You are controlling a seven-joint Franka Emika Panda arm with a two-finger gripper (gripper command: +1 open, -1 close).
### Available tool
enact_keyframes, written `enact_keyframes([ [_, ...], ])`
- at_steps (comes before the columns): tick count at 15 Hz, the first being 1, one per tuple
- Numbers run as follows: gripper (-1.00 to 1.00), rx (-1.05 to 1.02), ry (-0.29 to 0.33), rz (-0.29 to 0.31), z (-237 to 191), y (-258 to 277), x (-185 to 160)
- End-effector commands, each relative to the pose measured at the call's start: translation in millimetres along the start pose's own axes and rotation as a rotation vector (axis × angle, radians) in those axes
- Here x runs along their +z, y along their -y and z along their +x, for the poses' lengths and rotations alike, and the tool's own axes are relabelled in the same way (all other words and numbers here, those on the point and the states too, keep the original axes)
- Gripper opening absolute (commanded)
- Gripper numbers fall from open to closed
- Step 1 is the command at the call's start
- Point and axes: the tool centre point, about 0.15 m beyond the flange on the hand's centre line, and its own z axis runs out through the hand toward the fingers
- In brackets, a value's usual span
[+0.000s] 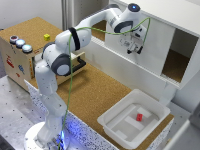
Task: Slide the door to the left
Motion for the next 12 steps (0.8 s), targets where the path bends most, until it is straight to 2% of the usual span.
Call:
enact_keyframes([
  [1,-1.0,0.022,-0.074,-0.107,-15,46,1],
  [6,-1.0,-0.001,-0.081,-0.14,-20,74,4],
  [12,-1.0,-0.017,-0.084,-0.134,-24,112,3],
])
